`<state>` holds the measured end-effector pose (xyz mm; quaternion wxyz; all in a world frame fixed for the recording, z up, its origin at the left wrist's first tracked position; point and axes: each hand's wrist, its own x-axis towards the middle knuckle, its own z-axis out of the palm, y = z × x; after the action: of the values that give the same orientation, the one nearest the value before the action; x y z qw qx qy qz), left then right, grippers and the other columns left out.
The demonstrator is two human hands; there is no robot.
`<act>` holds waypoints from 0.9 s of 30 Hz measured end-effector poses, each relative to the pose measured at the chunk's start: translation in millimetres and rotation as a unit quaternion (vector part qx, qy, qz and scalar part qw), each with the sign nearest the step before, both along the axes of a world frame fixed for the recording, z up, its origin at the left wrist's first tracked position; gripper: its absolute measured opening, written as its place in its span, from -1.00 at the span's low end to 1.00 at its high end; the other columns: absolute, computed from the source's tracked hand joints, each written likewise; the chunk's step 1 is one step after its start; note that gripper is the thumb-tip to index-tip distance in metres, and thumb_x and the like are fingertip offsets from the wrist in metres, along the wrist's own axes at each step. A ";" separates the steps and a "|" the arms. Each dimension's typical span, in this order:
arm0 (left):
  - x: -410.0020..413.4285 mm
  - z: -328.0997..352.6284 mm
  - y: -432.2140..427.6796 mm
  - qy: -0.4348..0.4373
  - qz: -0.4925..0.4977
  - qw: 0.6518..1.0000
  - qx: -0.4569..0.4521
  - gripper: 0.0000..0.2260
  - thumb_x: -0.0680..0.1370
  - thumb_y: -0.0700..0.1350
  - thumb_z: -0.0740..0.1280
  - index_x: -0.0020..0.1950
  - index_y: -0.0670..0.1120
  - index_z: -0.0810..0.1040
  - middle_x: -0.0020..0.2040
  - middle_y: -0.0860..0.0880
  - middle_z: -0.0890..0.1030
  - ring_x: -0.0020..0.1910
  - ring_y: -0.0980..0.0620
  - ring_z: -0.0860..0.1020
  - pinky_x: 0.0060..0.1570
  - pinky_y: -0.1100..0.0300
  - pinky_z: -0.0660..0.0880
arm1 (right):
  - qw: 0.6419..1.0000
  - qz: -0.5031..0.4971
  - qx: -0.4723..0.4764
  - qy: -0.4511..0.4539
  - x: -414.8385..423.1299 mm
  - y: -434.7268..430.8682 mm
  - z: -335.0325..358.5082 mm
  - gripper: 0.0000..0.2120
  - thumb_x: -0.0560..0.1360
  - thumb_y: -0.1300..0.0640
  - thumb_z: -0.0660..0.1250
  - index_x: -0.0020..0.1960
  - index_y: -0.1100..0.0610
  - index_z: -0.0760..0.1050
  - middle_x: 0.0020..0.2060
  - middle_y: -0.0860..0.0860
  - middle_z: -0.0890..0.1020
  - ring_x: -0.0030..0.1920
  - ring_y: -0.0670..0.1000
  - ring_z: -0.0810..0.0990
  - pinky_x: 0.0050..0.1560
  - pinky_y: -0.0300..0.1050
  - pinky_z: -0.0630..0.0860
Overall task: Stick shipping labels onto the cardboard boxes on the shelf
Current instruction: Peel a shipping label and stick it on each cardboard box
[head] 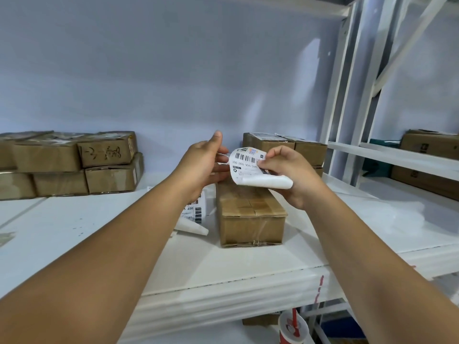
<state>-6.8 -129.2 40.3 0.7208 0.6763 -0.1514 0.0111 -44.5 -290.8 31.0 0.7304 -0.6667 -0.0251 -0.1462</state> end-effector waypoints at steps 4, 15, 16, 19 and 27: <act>0.3 1.6 0.7 -0.044 0.045 0.996 0.069 -0.65 0.62 0.12 0.11 -0.09 -0.11 0.50 -0.15 -0.06 0.58 -0.29 0.02 0.56 -0.19 0.19 0.50 | 0.995 -0.050 -0.080 -0.012 0.8 1.2 -1.9 -0.76 0.46 0.37 0.36 -0.22 0.10 0.37 -0.39 0.01 0.49 -0.47 -0.10 0.48 -0.43 -0.22 0.41; 1.5 -1.5 2.9 -0.105 0.064 0.977 0.174 -0.88 0.49 -0.19 0.40 -0.02 -0.09 0.50 -0.06 -0.14 0.65 -0.30 0.07 0.55 -0.36 0.33 0.44 | 0.987 -0.075 -0.138 -0.015 -0.6 3.8 -2.6 -0.84 0.44 0.32 0.40 -0.24 0.15 0.48 -0.29 0.12 0.56 -0.26 0.05 0.50 -0.25 -0.10 0.42; 1.2 -1.3 3.5 -0.095 0.065 0.979 0.167 -0.88 0.50 -0.24 0.38 -0.02 -0.09 0.51 -0.06 -0.15 0.64 -0.33 0.09 0.53 -0.43 0.36 0.40 | 0.987 -0.074 -0.143 -0.016 -1.1 4.2 -2.7 -0.85 0.44 0.32 0.41 -0.24 0.15 0.49 -0.27 0.14 0.56 -0.23 0.07 0.50 -0.23 -0.09 0.43; 0.2 -1.3 4.3 -0.075 0.062 0.983 0.153 -0.88 0.50 -0.29 0.37 0.00 -0.14 0.53 -0.07 -0.18 0.62 -0.36 0.08 0.52 -0.52 0.43 0.38 | 0.987 -0.070 -0.146 -0.020 -1.9 4.4 -3.0 -0.84 0.44 0.32 0.41 -0.25 0.15 0.49 -0.35 0.08 0.54 -0.33 0.01 0.47 -0.32 -0.18 0.40; 7.4 -7.6 4.1 -0.094 0.082 0.976 0.181 -0.91 0.50 -0.21 0.37 -0.16 -0.03 0.54 -0.11 -0.12 0.60 -0.22 -0.06 0.54 -0.07 0.05 0.53 | 0.984 -0.071 -0.162 -0.031 -1.0 4.5 -4.6 -0.84 0.43 0.31 0.41 -0.26 0.15 0.50 -0.35 0.05 0.58 -0.35 -0.03 0.50 -0.31 -0.22 0.43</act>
<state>0.6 -125.1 32.7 0.5658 0.8015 -0.1622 0.1062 -45.5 -286.3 26.4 0.5994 -0.7714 -0.0232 -0.2125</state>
